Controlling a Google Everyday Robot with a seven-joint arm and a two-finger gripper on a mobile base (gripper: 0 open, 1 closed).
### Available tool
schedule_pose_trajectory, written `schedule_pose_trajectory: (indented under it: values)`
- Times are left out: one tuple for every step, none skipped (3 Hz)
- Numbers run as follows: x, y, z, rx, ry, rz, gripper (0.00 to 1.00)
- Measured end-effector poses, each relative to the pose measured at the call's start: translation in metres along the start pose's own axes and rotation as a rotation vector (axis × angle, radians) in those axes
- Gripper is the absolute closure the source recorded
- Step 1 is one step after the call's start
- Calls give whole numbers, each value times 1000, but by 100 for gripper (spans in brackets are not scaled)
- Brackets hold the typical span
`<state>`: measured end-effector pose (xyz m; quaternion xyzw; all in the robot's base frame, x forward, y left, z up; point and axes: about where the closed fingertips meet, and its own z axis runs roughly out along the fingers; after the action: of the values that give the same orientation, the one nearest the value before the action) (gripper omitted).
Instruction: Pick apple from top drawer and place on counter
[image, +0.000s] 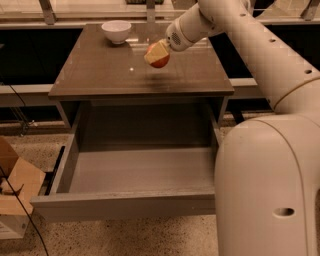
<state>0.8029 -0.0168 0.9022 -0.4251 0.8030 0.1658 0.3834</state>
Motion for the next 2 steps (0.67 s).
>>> schedule_pose_trajectory:
  values:
    - [11,-4,36,-44,20,76,79]
    - [18,-6,51,-72,25,120,56]
